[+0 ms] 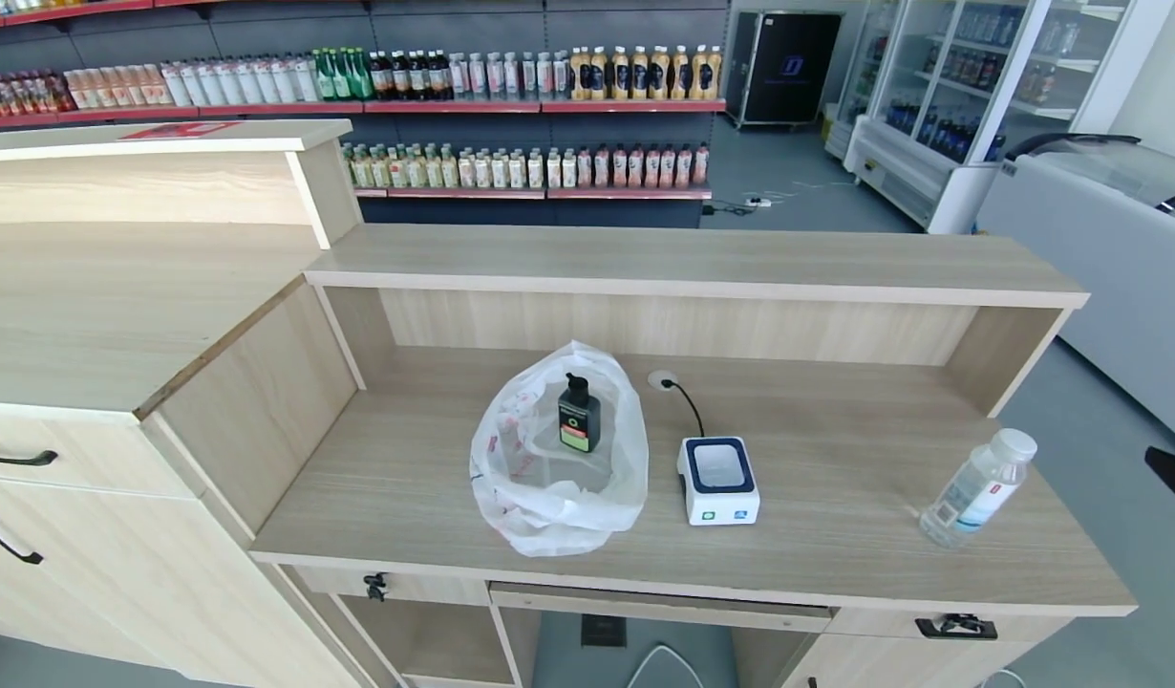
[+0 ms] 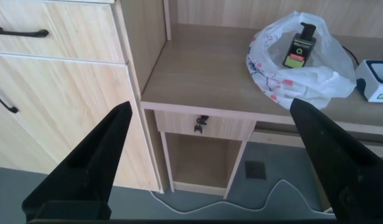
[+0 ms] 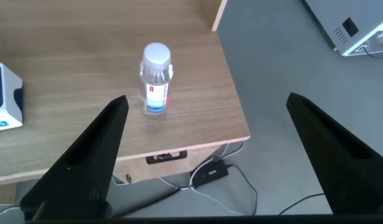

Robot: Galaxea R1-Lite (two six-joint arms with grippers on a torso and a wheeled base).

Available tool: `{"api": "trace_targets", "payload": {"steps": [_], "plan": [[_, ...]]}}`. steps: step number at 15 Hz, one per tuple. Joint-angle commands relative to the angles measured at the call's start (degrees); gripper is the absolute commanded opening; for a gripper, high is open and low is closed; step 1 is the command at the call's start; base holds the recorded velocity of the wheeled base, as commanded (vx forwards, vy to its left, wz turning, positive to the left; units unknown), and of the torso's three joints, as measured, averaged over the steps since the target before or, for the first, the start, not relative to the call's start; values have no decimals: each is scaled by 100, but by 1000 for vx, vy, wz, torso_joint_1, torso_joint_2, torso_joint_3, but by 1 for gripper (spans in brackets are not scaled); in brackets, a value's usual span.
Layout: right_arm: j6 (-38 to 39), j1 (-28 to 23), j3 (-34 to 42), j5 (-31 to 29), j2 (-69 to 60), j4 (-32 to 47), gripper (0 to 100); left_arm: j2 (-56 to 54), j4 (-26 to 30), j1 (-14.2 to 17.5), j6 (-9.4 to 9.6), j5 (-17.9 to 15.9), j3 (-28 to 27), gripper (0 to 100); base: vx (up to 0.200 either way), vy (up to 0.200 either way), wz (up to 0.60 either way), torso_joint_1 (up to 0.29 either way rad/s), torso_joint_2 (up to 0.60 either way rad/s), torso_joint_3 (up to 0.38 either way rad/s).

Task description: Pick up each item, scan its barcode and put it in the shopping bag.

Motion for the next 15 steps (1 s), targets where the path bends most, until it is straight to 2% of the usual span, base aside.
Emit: {"api": "trace_targets", "payload": {"steps": [1, 7, 11, 15], "plan": [[-8, -95, 168, -5, 445, -157, 100, 2, 0, 4, -13, 10, 0, 100, -200, 0, 0, 2, 7, -2], [-52, -807, -333, -49, 999, -280, 100, 2, 0, 4, 4, 10, 0, 100, 0, 0, 0, 0, 0, 0], [-148, -991, -263, -101, 1149, -412, 100, 2, 0, 4, 4, 10, 0, 100, 0, 0, 0, 0, 0, 0], [-289, -991, -298, 101, 2379, -1009, 100, 2, 0, 4, 4, 10, 0, 100, 0, 0, 0, 0, 0, 0]]}}
